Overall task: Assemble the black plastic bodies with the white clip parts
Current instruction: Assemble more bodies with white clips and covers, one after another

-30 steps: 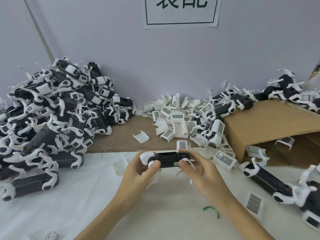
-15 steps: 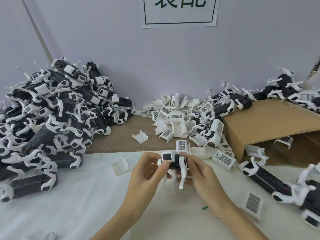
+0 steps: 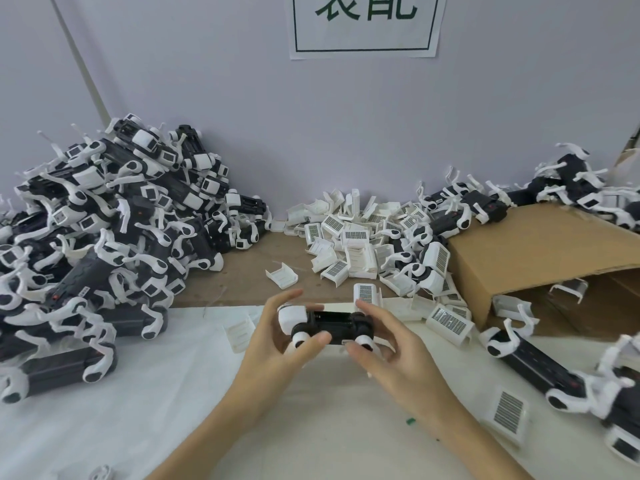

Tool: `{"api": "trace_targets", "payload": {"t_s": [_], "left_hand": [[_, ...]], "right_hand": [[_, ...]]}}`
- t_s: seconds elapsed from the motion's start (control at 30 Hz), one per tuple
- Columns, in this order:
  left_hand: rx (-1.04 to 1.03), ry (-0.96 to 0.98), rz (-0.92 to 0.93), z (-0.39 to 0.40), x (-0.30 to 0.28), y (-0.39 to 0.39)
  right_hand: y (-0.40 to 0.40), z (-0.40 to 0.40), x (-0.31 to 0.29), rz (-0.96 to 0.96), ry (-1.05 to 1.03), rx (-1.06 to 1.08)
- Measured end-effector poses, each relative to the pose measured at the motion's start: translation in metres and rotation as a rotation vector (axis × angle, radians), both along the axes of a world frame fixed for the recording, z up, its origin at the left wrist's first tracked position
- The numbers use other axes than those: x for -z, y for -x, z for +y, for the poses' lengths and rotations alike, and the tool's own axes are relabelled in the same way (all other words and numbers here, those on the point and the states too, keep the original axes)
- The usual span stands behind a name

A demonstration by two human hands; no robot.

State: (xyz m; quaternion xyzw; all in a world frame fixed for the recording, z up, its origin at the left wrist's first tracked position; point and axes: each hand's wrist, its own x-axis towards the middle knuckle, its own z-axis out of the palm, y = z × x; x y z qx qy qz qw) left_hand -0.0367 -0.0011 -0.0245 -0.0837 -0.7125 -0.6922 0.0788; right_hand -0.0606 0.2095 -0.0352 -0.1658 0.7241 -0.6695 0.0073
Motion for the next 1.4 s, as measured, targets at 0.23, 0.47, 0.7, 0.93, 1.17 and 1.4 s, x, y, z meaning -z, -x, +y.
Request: {"api": "trace_targets", "payload": {"t_s": [0.23,0.47,0.7,0.93,1.17,1.4], "left_hand": [[-0.096,0.775,0.481,-0.025,0.015,0.012],[-0.245,0.827,0.737,-0.024,0.009,0.015],[-0.128,0.131,0.076,-0.010,0.012,0.010],[-0.090,0.159,0.016,-0.012,0.016,0.012],[-0.060,0.156,-0.006,-0.015,0.018,0.013],[-0.053,0.147,-0.015,-0.014,0.020,0.015]], "right_hand": [[0.003,0.012,-0.002,0.534,-0.518,0.085],[0.004,0.015,-0.004,0.565,-0.554,0.076],[0.001,0.000,-0.007,0.219,-0.184,0.040],[0.060,0.010,-0.011,0.384,-0.568,0.199],[0.104,0.010,-0.018,0.297,-0.962,0.138],[0.070,0.007,-0.025,0.133,-0.202,0.247]]}}
